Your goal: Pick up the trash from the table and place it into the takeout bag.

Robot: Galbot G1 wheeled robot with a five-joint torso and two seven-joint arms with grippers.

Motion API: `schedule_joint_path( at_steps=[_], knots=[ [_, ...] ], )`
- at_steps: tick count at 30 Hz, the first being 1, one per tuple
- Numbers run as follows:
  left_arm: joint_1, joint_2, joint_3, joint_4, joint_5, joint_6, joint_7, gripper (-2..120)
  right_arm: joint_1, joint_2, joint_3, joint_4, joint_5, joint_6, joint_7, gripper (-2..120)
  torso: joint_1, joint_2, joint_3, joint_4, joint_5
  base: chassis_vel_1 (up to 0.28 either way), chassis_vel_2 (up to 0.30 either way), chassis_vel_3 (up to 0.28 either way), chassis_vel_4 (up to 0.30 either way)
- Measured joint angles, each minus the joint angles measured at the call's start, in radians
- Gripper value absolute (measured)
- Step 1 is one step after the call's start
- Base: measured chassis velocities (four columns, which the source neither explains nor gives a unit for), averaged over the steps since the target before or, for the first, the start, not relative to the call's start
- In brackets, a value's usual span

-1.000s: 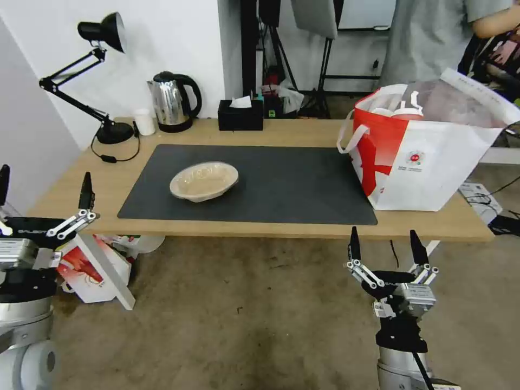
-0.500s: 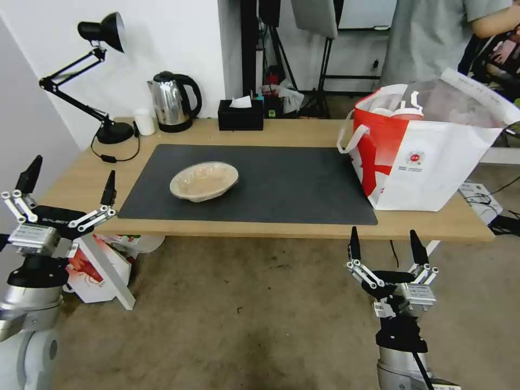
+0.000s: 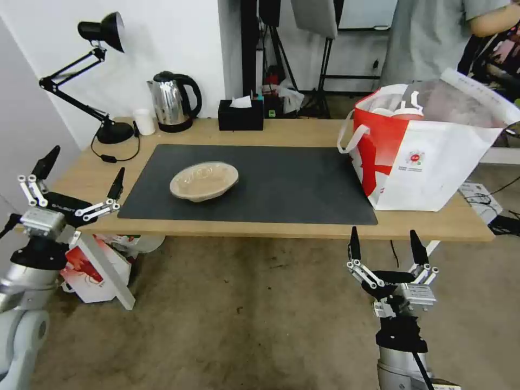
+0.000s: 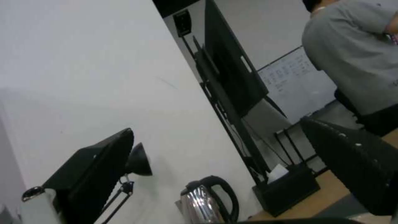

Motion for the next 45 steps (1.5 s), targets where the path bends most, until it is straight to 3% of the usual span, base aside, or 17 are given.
schedule_joint_path(
  at_steps=[18,29,32,37,45],
  knots=[
    [-0.073,0.279,0.032,0.091,-0.072,0.049,0.093,100,0.000,0.000,0.000,0.000,0.000,0.000,0.000,100,0.000,0.000,0.000,0.0000,0.0000,0.000,0.000,0.000,0.000],
    [-0.083,0.341,0.039,0.123,-0.079,0.048,0.137,100,0.000,0.000,0.000,0.000,0.000,0.000,0.000,100,0.000,0.000,0.000,0.0000,0.0000,0.000,0.000,0.000,0.000],
    [-0.102,0.403,0.035,0.155,-0.077,0.045,0.207,100,0.000,0.000,0.000,0.000,0.000,0.000,0.000,100,0.000,0.000,0.000,0.0000,0.0000,0.000,0.000,0.000,0.000],
    [-0.112,0.455,0.037,0.173,-0.077,0.042,0.250,100,0.000,0.000,0.000,0.000,0.000,0.000,0.000,100,0.000,0.000,0.000,0.0000,0.0000,0.000,0.000,0.000,0.000],
    [-0.134,0.459,0.070,0.199,-0.068,0.041,0.306,100,0.000,0.000,0.000,0.000,0.000,0.000,0.000,100,0.000,0.000,0.000,0.0000,0.0000,0.000,0.000,0.000,0.000]
  ],
)
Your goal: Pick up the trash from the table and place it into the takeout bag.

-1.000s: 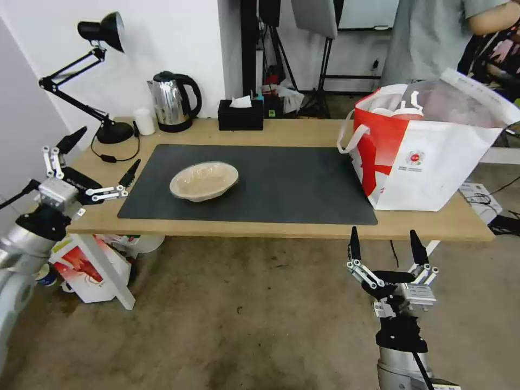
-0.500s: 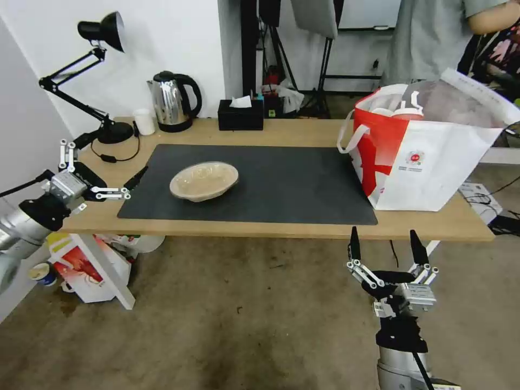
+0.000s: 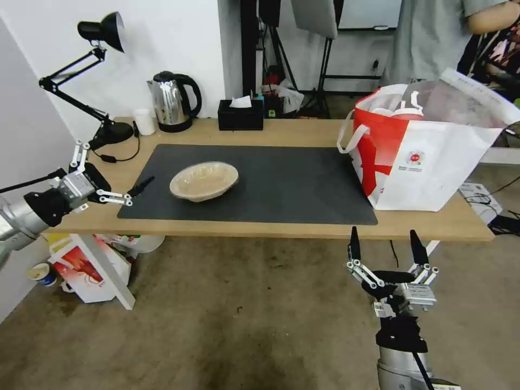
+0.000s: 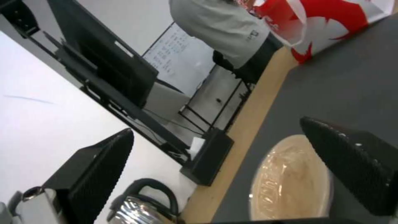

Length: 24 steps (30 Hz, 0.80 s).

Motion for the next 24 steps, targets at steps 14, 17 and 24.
schedule_joint_path(
  at_steps=[14,17,24],
  knots=[
    [-0.054,-0.007,0.038,0.058,0.063,-0.005,0.093,100,0.000,0.000,0.000,0.000,0.000,0.000,0.000,100,0.000,0.000,0.000,0.0000,0.0000,0.000,0.000,0.000,0.000],
    [-0.063,-0.002,0.045,0.063,0.064,-0.003,0.098,100,0.000,0.000,0.000,0.000,0.000,0.000,0.000,100,0.000,0.000,0.000,-0.0001,0.0001,0.000,0.000,0.000,0.000],
    [-0.079,0.009,0.062,0.079,0.071,0.001,0.109,100,0.000,0.000,0.000,0.000,0.000,0.000,0.000,100,0.000,0.000,0.000,0.0001,0.0000,0.000,0.000,0.000,0.000]
  ],
)
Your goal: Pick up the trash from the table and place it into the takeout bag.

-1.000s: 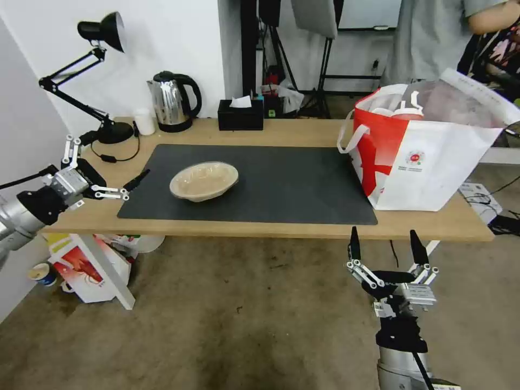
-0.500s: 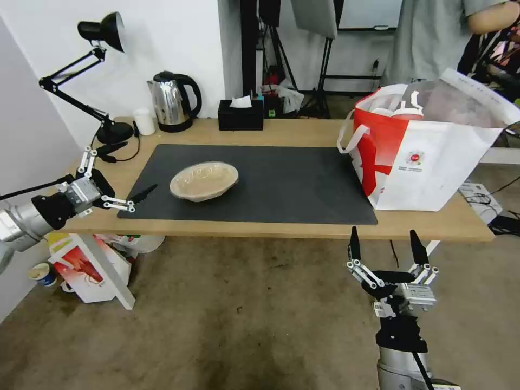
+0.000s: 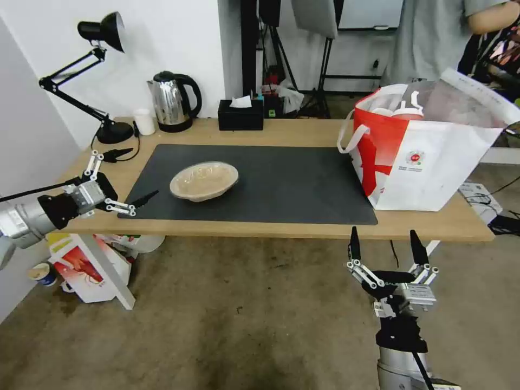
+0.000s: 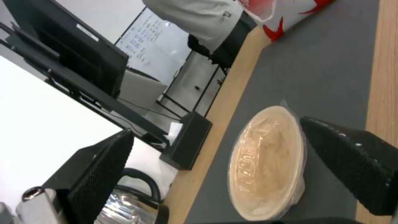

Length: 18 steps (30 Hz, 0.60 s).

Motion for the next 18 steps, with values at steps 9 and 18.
schedule_joint_path(
  at_steps=[9,18],
  knots=[
    [-0.039,0.028,0.040,0.028,0.005,0.002,0.027,100,0.000,0.000,0.000,0.000,0.000,0.000,0.000,100,0.000,0.000,0.000,0.0000,0.0001,0.000,0.000,0.000,0.000],
    [-0.105,0.047,0.122,0.065,0.003,0.003,0.060,100,0.000,0.000,0.000,0.000,0.000,0.000,0.000,100,0.000,0.000,0.000,0.0000,0.0002,0.000,0.000,0.000,0.000]
  ],
)
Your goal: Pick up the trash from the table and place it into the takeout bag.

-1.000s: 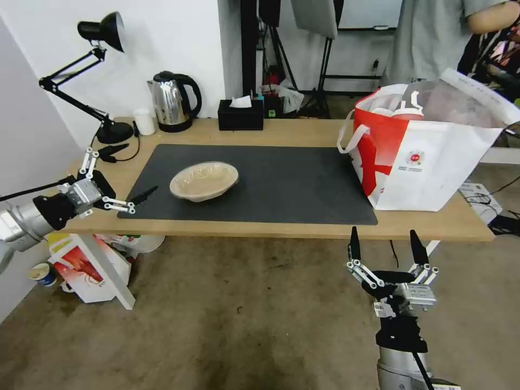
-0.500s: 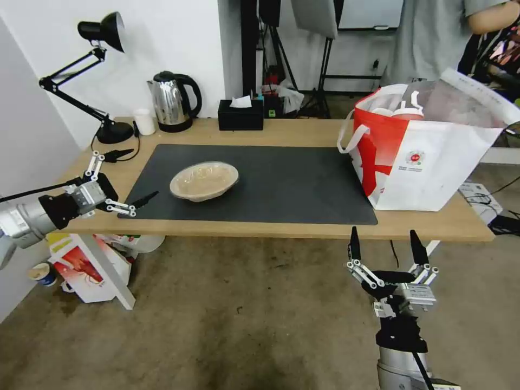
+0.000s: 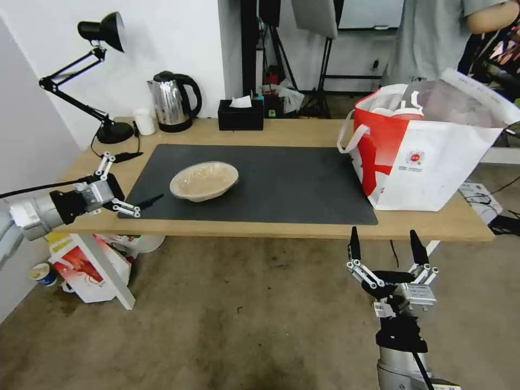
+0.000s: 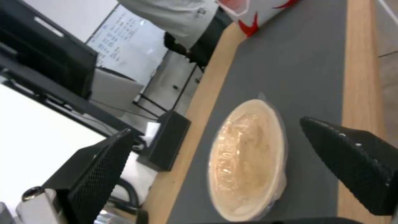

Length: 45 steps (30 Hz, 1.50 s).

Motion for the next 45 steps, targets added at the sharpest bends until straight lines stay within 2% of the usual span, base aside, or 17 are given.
schedule_joint_path(
  at_steps=[3,7,20,45],
  knots=[
    [-0.053,0.013,0.067,0.029,-0.003,0.000,0.026,100,0.000,0.000,0.000,0.000,0.000,0.000,0.000,100,0.000,0.000,0.000,-0.0001,0.0000,0.000,0.000,0.000,0.000],
    [-0.084,0.015,0.107,0.038,-0.008,0.000,0.034,100,0.000,0.000,0.000,0.000,0.000,0.000,0.000,100,0.000,0.000,0.000,-0.0002,-0.0001,0.000,0.000,0.000,0.000],
    [-0.125,0.037,0.154,0.052,-0.021,0.005,0.045,100,0.000,0.000,0.000,0.000,0.000,0.000,0.000,100,0.000,0.000,0.000,0.0000,-0.0001,0.000,0.000,0.000,0.000],
    [-0.180,0.018,0.224,0.094,-0.006,0.008,0.057,100,0.000,0.000,0.000,0.000,0.000,0.000,0.000,100,0.000,0.000,0.000,-0.0001,-0.0001,0.000,0.000,0.000,0.000]
  ],
)
